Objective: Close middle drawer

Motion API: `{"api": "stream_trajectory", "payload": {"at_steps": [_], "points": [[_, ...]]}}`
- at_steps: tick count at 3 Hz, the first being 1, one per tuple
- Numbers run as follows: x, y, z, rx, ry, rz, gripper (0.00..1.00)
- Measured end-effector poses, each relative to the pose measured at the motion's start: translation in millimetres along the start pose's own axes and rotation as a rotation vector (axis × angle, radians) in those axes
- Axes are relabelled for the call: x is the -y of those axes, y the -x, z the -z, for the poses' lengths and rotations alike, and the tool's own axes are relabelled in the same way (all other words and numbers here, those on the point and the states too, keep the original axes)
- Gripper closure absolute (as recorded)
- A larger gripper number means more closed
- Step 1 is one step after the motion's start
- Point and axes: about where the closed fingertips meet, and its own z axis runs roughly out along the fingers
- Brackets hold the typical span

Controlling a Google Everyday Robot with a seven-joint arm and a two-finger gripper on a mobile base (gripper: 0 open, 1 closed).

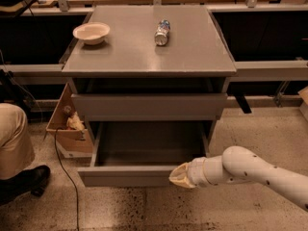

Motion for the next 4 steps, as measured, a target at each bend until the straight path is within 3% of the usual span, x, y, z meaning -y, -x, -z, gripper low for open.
{"api": "stream_trajectory", "payload": {"at_steps": [2,4], "points": [[-3.3,-29.0,-17.2,0.042,-0.063,-0.065,1.0],[15.7,-64.3,-36.8,0.106,-0.162,-0.117,1.0]]}}
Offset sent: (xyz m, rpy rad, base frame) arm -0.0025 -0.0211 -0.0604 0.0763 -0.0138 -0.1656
